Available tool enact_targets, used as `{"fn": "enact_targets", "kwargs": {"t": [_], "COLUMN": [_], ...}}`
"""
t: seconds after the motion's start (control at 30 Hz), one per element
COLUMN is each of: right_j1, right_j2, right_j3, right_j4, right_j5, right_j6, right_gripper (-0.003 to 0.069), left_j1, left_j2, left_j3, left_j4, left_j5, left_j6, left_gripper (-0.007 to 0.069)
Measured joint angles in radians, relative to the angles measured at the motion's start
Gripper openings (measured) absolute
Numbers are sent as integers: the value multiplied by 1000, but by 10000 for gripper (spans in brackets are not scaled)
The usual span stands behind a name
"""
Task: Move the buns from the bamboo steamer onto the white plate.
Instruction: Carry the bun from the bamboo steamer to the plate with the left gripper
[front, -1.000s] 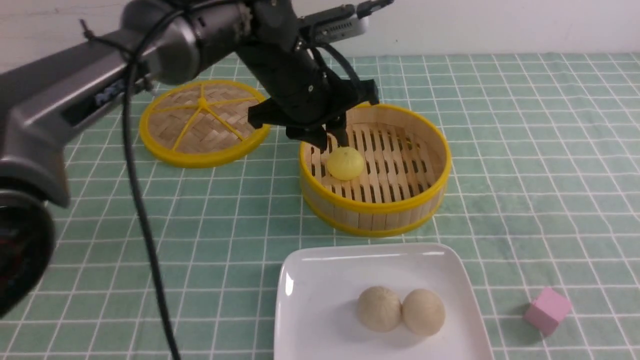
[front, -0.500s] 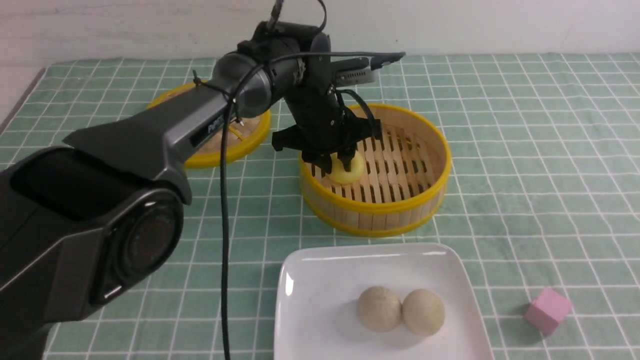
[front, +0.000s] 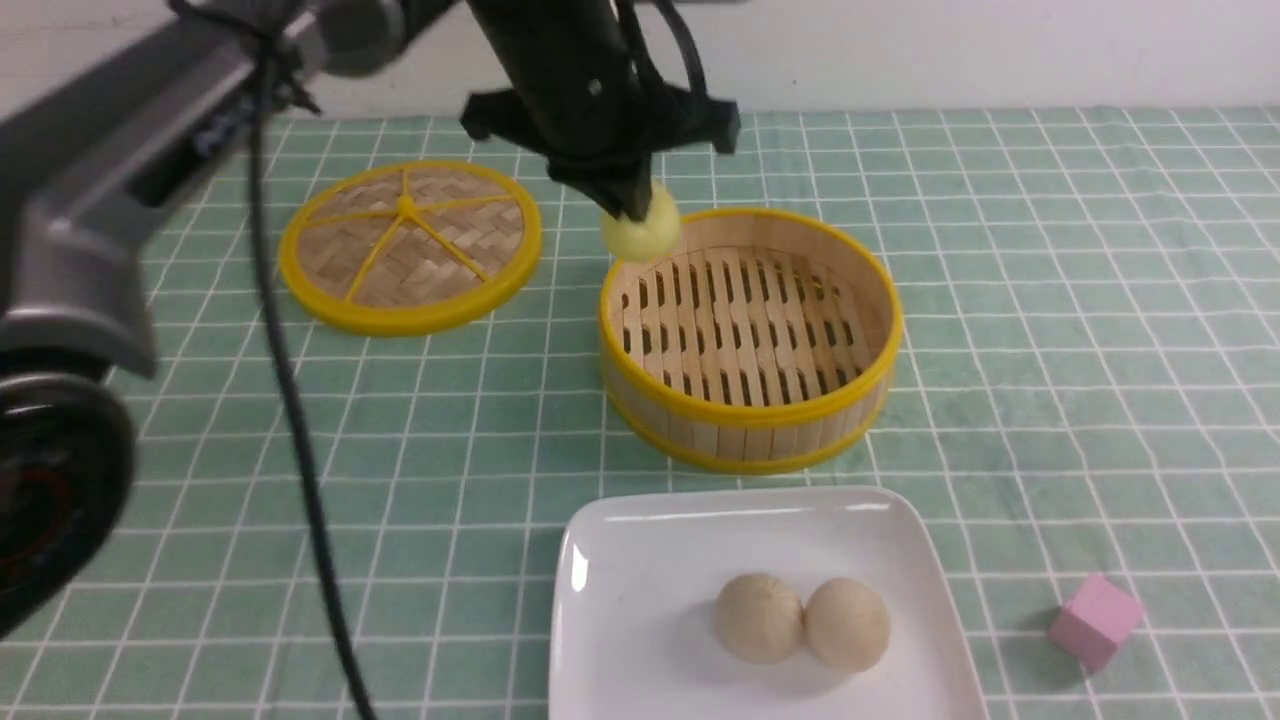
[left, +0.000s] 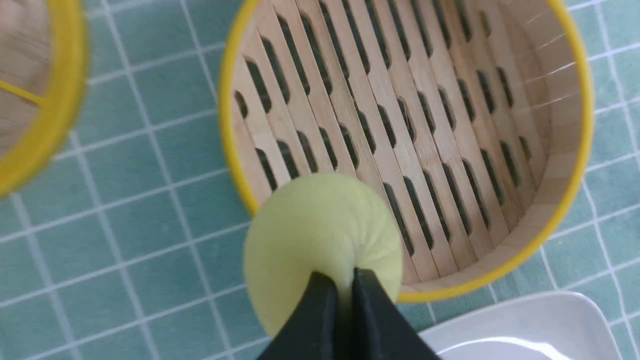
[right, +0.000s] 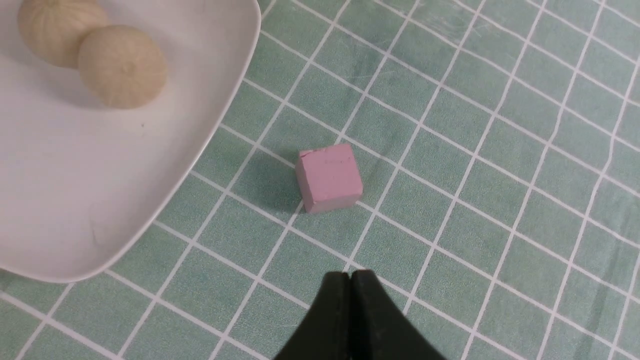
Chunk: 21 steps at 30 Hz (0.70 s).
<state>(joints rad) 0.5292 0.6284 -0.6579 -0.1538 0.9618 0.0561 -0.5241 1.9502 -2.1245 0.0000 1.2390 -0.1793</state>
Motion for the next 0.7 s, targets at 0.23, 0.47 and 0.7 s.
{"fn": "enact_targets", "kwargs": {"t": [0.23, 0.47, 0.7], "right_j1": [0, 0, 0], "right_j2": [0, 0, 0], "right_j3": [0, 0, 0], "right_j4": [0, 0, 0], "right_j5": [0, 0, 0], "right_j6": [0, 0, 0], "right_gripper": [14, 22, 31], "left_j1": [-11, -97, -144], "left_j2": [-225, -293, -230], "left_j3": [253, 777, 973], "left_j4": [0, -76, -125], "left_j5": [1, -153, -481], "left_j6": [5, 5, 5], "left_gripper": [21, 24, 39]}}
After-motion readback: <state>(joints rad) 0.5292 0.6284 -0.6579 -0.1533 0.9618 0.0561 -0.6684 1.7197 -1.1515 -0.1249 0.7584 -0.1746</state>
